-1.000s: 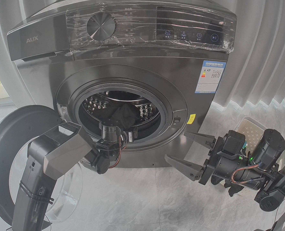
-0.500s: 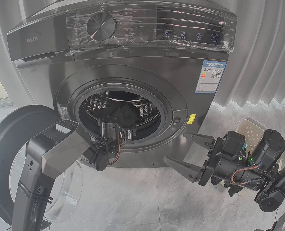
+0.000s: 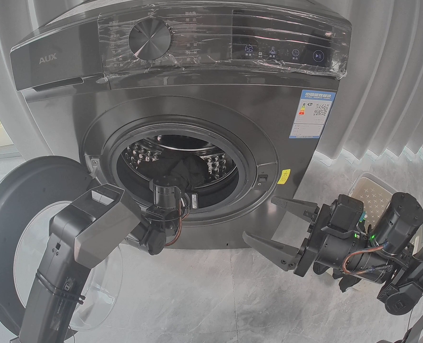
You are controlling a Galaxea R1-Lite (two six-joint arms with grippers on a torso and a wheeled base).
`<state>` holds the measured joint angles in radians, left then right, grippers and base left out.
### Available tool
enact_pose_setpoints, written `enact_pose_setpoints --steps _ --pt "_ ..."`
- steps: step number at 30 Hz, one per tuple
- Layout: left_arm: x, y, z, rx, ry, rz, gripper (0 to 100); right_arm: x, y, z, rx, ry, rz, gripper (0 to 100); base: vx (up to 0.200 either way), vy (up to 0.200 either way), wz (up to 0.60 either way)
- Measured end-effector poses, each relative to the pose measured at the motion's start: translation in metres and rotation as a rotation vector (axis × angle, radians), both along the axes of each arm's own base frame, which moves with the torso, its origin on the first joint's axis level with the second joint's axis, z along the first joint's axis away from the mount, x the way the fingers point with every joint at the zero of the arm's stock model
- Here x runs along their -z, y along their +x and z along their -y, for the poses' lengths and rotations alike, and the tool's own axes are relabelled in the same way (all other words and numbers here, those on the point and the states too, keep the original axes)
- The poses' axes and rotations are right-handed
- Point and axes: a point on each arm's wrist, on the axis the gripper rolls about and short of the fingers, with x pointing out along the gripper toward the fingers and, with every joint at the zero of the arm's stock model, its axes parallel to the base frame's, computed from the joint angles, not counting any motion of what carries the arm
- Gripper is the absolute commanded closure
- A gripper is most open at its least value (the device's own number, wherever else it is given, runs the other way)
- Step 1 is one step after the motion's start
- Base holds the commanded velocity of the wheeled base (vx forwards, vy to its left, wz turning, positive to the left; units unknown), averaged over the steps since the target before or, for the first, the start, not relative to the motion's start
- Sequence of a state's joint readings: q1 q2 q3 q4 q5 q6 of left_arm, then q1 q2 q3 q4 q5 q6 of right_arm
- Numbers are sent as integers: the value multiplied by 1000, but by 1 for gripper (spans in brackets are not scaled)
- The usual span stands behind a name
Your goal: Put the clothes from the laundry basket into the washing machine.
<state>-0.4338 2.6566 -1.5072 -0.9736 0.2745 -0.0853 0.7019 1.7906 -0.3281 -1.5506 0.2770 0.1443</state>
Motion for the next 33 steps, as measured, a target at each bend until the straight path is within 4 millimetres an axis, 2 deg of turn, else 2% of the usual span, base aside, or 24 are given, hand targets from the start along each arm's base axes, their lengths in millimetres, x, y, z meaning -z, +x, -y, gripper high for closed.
enact_pose_setpoints --steps 7,17,24,25,33 --pt "-10 8 4 0 -20 42 100 0 0 0 -1 0 0 0 0 0 0" --pt "-60 43 7 -49 -104 229 100 0 0 0 -1 0 1 0 0 0 0" --pt "-46 57 0 -79 -94 212 100 0 0 0 -2 1 2 0 0 0 0" --pt "-44 58 -2 -82 -92 209 0 0 0 0 -2 0 2 0 0 0 0" --pt "-32 61 -5 -90 -90 194 0 0 0 0 -2 0 2 0 0 0 0"
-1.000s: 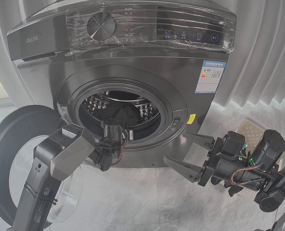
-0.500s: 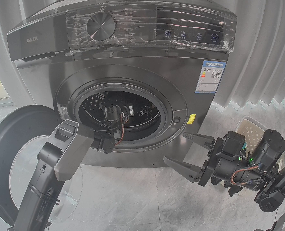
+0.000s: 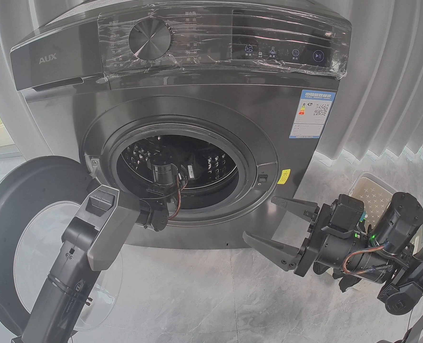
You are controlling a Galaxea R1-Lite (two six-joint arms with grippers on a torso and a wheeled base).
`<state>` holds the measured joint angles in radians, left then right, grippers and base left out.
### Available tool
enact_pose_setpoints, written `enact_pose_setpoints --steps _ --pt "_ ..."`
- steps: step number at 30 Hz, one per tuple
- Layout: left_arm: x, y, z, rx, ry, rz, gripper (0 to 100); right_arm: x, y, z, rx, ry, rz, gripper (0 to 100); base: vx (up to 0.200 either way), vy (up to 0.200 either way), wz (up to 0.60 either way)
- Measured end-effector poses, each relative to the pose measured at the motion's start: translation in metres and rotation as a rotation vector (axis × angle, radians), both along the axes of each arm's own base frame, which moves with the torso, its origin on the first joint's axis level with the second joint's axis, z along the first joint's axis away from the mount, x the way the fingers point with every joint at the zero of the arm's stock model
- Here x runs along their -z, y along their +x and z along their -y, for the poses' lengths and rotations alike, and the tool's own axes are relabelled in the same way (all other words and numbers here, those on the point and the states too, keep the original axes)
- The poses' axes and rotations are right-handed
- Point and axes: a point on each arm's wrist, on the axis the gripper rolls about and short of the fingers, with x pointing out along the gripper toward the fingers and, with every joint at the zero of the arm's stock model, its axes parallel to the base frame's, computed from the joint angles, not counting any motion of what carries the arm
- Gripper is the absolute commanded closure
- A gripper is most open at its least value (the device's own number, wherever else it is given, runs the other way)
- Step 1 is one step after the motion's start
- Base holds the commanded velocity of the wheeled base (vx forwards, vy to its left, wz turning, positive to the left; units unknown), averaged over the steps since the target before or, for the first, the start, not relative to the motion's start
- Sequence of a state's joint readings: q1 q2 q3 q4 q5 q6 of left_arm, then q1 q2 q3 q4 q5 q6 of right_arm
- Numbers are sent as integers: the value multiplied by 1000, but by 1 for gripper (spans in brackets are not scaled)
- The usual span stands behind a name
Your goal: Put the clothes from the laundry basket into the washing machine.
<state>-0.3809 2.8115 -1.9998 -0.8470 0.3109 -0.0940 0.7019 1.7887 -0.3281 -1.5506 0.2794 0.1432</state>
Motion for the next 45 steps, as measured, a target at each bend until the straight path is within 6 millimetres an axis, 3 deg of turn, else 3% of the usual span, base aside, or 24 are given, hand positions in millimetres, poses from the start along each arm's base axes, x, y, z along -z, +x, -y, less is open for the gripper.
enact_pose_setpoints --steps 13,22,35,45 --pt "14 -7 12 11 18 -39 0 -1 0 0 -1 3 4 0 0 0 0" --pt "20 -37 18 44 64 -144 0 -4 -1 1 -1 9 12 0 0 0 0" --pt "2 -120 20 125 104 -216 0 -8 -4 2 -4 19 27 0 0 0 0" --pt "-33 -208 9 219 122 -234 0 -8 -6 2 -6 17 24 0 0 0 0"
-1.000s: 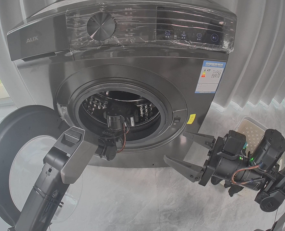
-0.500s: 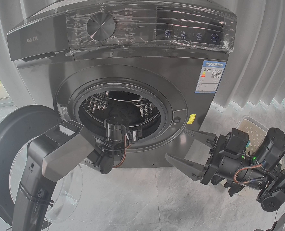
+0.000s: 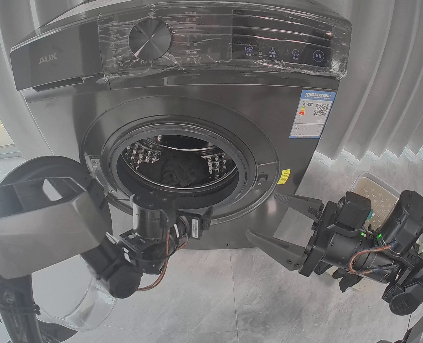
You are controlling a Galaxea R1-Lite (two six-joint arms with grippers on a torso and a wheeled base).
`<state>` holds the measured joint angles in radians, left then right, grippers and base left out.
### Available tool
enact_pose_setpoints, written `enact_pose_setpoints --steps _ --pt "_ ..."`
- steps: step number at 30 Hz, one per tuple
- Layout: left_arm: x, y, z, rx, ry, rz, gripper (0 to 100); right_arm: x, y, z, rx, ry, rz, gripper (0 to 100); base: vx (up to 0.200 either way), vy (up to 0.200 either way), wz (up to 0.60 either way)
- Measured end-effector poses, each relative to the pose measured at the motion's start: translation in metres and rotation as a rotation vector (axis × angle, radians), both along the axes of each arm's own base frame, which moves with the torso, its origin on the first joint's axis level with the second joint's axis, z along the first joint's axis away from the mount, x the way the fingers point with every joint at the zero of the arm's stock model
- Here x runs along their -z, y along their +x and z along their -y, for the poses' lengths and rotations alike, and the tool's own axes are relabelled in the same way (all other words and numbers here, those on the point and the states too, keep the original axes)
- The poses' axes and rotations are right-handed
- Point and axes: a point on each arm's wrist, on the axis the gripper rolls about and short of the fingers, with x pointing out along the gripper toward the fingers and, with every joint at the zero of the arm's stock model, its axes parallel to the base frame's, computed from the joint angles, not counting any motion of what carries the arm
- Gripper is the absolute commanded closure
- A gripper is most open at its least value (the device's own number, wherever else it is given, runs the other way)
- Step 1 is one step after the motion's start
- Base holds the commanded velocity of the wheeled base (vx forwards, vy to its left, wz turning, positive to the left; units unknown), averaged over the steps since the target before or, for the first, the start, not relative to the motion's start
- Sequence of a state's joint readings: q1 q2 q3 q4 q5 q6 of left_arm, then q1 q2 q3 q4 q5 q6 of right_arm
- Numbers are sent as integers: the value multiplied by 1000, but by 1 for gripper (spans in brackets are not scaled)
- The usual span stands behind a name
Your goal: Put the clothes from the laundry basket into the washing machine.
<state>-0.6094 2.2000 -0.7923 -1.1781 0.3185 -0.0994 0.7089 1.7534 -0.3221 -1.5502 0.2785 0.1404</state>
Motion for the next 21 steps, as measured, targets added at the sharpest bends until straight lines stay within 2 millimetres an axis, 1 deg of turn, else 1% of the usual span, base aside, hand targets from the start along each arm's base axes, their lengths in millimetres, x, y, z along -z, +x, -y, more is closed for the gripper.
enact_pose_setpoints --steps 4,6,12,16,21 --pt "-17 -38 -7 50 -10 9 0 0 -2 2 2 -3 -2 0 0 0 0" --pt "-31 -57 -10 76 -32 33 0 -1 -5 3 2 -4 2 0 0 0 0" --pt "-75 -100 -28 117 -142 122 0 -9 -14 17 32 0 44 0 0 0 0" --pt "-96 -125 -45 128 -212 169 0 -17 -18 35 97 -1 76 0 0 0 0" --pt "-113 -154 -69 138 -274 218 0 -26 -24 70 233 -9 109 0 0 0 0"
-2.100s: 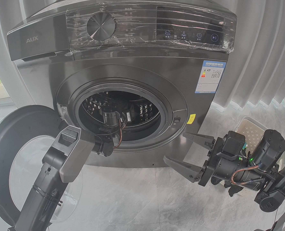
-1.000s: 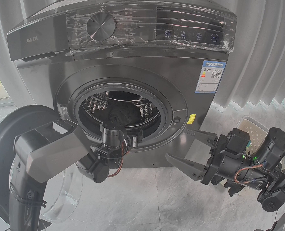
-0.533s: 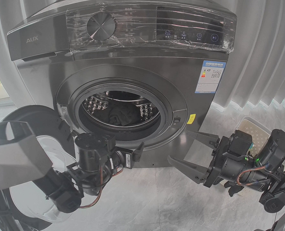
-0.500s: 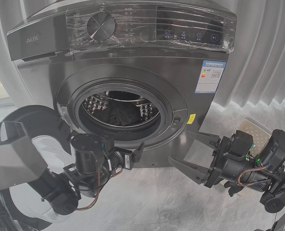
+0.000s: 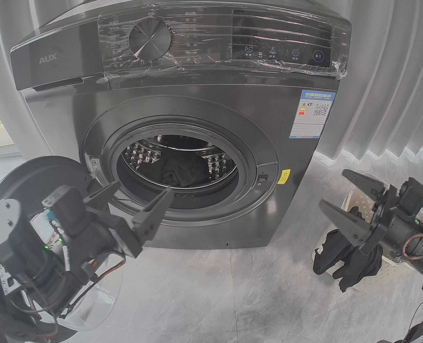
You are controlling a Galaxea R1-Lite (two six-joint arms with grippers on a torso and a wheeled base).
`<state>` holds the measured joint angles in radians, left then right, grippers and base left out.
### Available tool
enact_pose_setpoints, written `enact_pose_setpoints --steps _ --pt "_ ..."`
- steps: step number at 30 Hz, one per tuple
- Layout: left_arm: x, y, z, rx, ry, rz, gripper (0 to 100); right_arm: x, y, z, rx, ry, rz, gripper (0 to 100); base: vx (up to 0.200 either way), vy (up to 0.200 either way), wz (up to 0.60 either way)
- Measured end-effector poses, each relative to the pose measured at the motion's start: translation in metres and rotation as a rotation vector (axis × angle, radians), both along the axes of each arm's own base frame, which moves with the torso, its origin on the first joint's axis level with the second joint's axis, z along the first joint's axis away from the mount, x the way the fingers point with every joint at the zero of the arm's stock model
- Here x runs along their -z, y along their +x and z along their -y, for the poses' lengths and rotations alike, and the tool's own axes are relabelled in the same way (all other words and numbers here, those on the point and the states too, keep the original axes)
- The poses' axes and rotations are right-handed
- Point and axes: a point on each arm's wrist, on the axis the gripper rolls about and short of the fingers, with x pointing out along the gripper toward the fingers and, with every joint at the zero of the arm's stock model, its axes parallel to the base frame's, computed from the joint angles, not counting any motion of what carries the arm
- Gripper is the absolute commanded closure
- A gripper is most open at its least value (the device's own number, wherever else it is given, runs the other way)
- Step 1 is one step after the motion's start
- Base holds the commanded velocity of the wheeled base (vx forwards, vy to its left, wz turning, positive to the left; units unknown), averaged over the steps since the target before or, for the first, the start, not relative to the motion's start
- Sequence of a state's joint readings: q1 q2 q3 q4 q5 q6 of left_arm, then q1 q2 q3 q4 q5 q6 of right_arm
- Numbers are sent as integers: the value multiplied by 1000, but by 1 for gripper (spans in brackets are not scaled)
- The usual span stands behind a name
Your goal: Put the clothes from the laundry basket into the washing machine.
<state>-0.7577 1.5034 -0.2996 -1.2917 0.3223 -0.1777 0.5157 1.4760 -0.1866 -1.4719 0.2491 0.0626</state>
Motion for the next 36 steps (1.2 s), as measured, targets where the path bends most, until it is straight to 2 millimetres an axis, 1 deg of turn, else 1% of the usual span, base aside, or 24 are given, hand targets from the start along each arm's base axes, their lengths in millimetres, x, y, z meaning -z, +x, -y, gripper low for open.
enact_pose_setpoints --steps 3,7,10,13,16,19,22,27,33,36 --pt "-5 -15 -14 -2 -23 20 0 -4 -9 18 70 1 14 0 0 0 0" --pt "0 -31 -34 -53 -12 21 0 -7 -21 41 166 3 28 0 0 0 0" --pt "3 -40 -47 -101 -4 23 0 -9 -31 53 224 5 38 0 0 0 0" --pt "5 -46 -59 -139 -1 27 0 -11 -41 62 266 5 43 0 0 0 0" --pt "11 -52 -72 -190 26 11 0 -11 -53 70 310 3 43 0 0 0 0" --pt "16 -57 -82 -240 66 -8 0 -13 -64 77 355 1 73 0 0 0 0" --pt "17 -63 -92 -283 77 -10 0 -14 -74 82 389 -2 112 0 0 0 0" --pt "24 -73 -103 -329 124 -55 0 -13 -88 86 414 3 158 0 0 0 0" --pt "27 -90 -117 -375 138 -68 0 -9 -102 88 424 3 178 0 -200 0 0" --pt "29 -99 -124 -402 132 -59 0 -7 -109 89 427 2 180 0 0 0 0"
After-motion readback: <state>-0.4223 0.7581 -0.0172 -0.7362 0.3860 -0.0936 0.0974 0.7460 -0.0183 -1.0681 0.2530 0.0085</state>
